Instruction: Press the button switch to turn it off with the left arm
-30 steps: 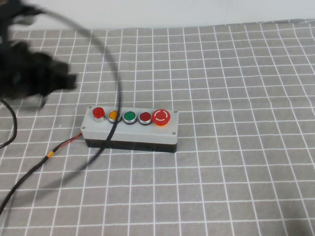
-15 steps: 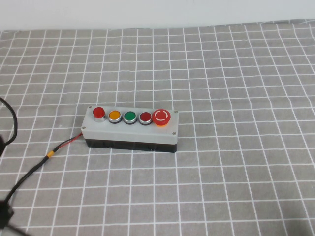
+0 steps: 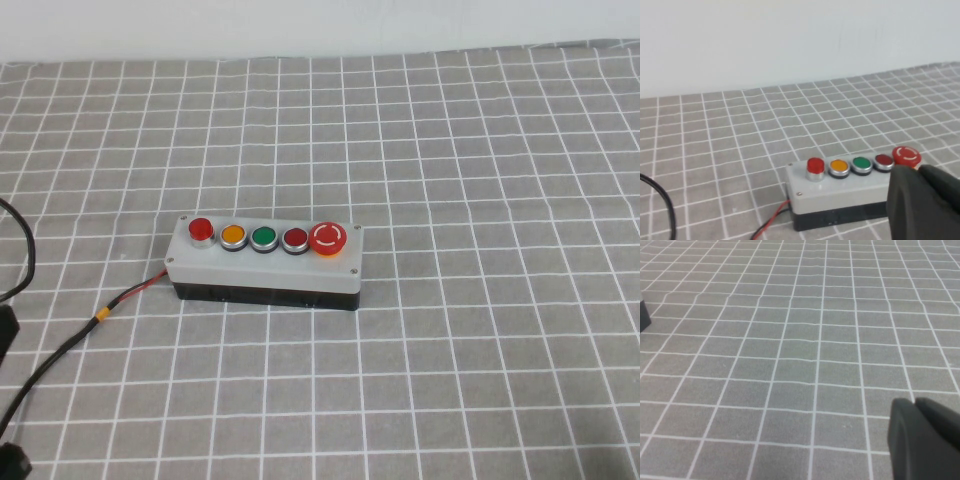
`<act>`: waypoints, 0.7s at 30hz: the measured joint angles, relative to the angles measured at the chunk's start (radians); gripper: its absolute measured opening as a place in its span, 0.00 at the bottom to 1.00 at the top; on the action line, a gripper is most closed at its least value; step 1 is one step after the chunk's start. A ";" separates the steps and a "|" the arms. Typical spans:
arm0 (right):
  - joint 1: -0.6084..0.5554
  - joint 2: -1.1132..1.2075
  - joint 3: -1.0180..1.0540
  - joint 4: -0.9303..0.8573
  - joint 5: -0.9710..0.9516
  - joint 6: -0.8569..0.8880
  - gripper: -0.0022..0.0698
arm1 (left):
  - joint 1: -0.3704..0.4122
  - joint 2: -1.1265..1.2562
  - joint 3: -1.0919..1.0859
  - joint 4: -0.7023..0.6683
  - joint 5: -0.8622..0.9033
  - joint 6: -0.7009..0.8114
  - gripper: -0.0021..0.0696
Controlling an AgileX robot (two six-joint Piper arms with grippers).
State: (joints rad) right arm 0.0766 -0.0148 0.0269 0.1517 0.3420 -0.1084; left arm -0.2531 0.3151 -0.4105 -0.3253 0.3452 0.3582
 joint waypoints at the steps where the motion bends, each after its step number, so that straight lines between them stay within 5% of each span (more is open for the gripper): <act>1: 0.000 0.000 0.000 0.000 0.000 0.000 0.01 | 0.000 0.000 0.000 0.007 0.004 0.005 0.02; 9: 0.000 0.000 0.000 0.000 0.000 0.000 0.01 | 0.000 -0.024 0.068 0.060 -0.155 0.017 0.02; 16: 0.000 0.000 0.000 0.000 0.000 0.000 0.01 | 0.030 -0.172 0.311 0.265 -0.491 -0.185 0.02; 21: 0.000 0.000 0.000 0.000 0.000 0.000 0.01 | 0.105 -0.288 0.429 0.312 -0.487 -0.304 0.02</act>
State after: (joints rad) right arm 0.0766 -0.0148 0.0269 0.1517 0.3420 -0.1084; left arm -0.1479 0.0272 0.0187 -0.0133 -0.1418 0.0538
